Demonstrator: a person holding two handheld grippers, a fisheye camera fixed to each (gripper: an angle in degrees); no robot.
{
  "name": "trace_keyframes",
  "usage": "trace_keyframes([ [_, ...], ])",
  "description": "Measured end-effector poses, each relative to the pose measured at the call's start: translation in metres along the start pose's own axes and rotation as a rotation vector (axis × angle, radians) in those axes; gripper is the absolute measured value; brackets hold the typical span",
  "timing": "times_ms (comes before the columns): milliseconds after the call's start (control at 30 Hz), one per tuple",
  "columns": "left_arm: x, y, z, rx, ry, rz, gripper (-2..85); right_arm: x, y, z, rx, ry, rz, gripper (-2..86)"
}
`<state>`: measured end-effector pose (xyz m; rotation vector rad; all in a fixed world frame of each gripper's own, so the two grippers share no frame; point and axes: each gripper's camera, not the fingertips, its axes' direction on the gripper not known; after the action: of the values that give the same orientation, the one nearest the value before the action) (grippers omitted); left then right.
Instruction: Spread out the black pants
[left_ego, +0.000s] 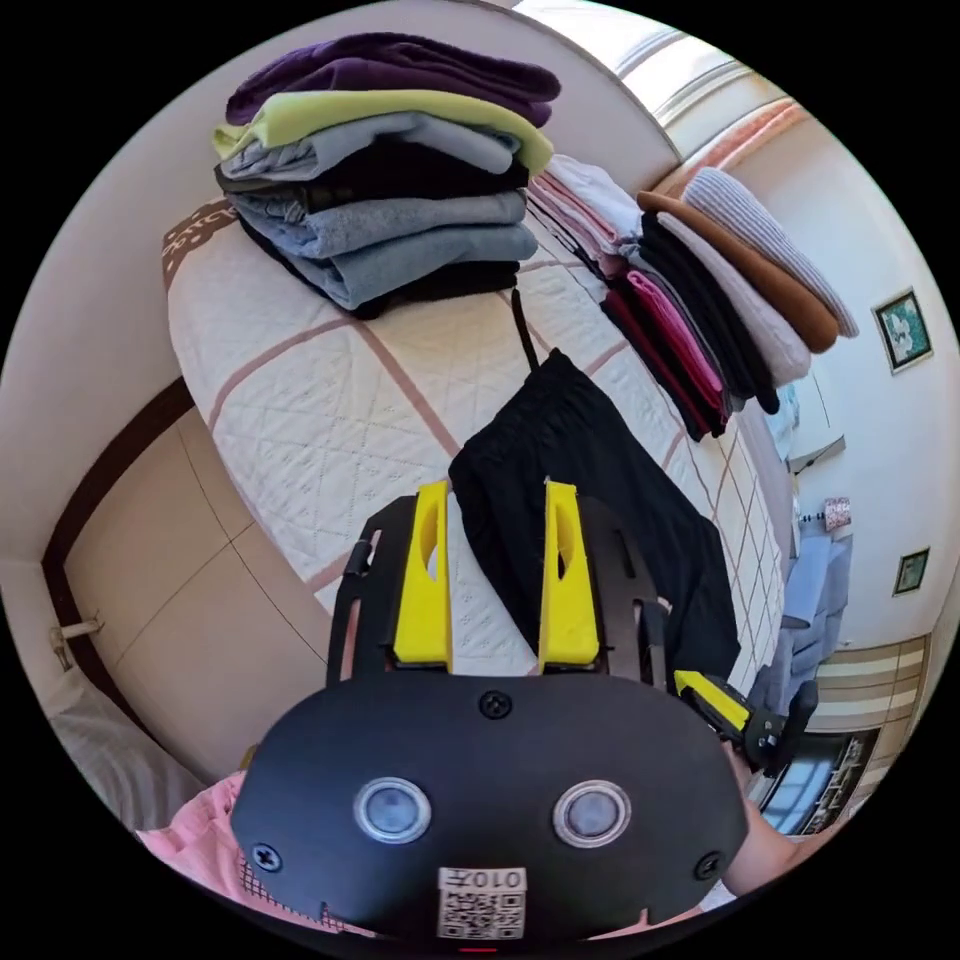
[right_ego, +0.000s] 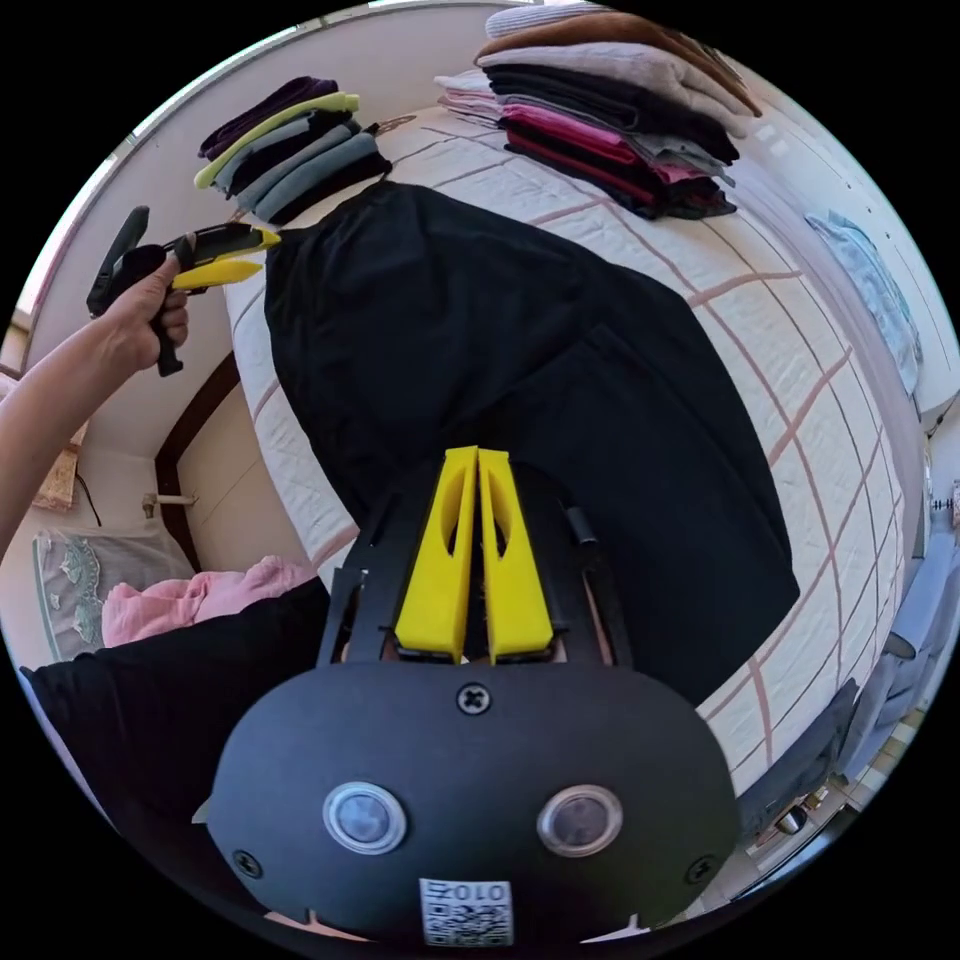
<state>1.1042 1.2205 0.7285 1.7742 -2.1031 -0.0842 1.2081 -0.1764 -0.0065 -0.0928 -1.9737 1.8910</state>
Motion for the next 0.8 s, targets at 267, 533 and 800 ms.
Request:
trace_keyframes([
  [267, 0.001, 0.020, 0.027, -0.027, 0.128, -0.108, 7.3, 0.026, 0.024, 0.015, -0.048, -0.028, 0.018, 2.1],
  [533, 0.140, 0.075, -0.037, 0.134, 0.226, 0.381, 5.1, 0.057, 0.063, 0.029, -0.043, -0.051, 0.064, 2.4],
  [800, 0.455, 0.278, -0.054, 0.045, 0.124, 1.490, 5.2, 0.187, 0.185, -0.003, 0.283, -0.563, 0.327, 3.1],
])
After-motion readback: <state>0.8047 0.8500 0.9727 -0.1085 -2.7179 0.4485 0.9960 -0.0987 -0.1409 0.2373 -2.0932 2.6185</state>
